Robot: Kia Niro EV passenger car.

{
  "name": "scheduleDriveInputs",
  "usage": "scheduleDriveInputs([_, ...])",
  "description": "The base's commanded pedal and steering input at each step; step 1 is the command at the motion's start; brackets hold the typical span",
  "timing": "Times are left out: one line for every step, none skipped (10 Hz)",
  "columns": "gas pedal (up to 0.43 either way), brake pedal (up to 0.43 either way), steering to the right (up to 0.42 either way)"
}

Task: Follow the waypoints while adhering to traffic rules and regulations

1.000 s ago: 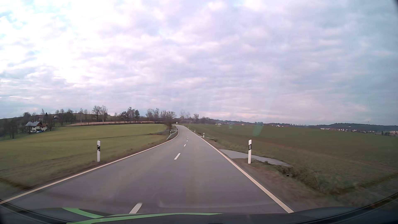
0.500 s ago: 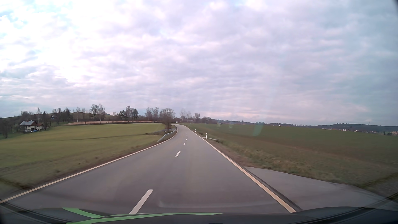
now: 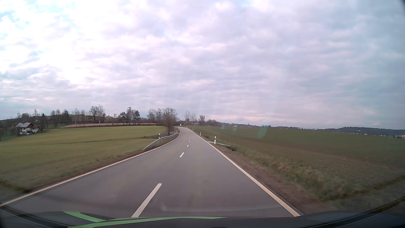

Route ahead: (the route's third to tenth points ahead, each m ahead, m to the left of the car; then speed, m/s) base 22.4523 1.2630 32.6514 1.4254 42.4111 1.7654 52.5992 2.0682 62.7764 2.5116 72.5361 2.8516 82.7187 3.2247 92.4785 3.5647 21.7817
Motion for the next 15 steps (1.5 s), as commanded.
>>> scheduleDriveInputs([0.000, 0.000, -0.002])
scheduleDriveInputs([0.000, 0.000, -0.002])
scheduleDriveInputs([0.000, 0.000, -0.003])
scheduleDriveInputs([0.000, 0.000, -0.003])
scheduleDriveInputs([0.000, 0.000, -0.003])
scheduleDriveInputs([0.000, 0.000, -0.003])
scheduleDriveInputs([0.000, 0.000, -0.003])
scheduleDriveInputs([0.000, 0.000, -0.003])
scheduleDriveInputs([0.008, 0.000, -0.003])
scheduleDriveInputs([0.059, 0.000, -0.003])
scheduleDriveInputs([0.079, 0.000, -0.003])
scheduleDriveInputs([0.087, 0.000, -0.003])
scheduleDriveInputs([0.098, 0.000, -0.003])
scheduleDriveInputs([0.110, 0.000, -0.004])
scheduleDriveInputs([0.118, 0.000, -0.005])
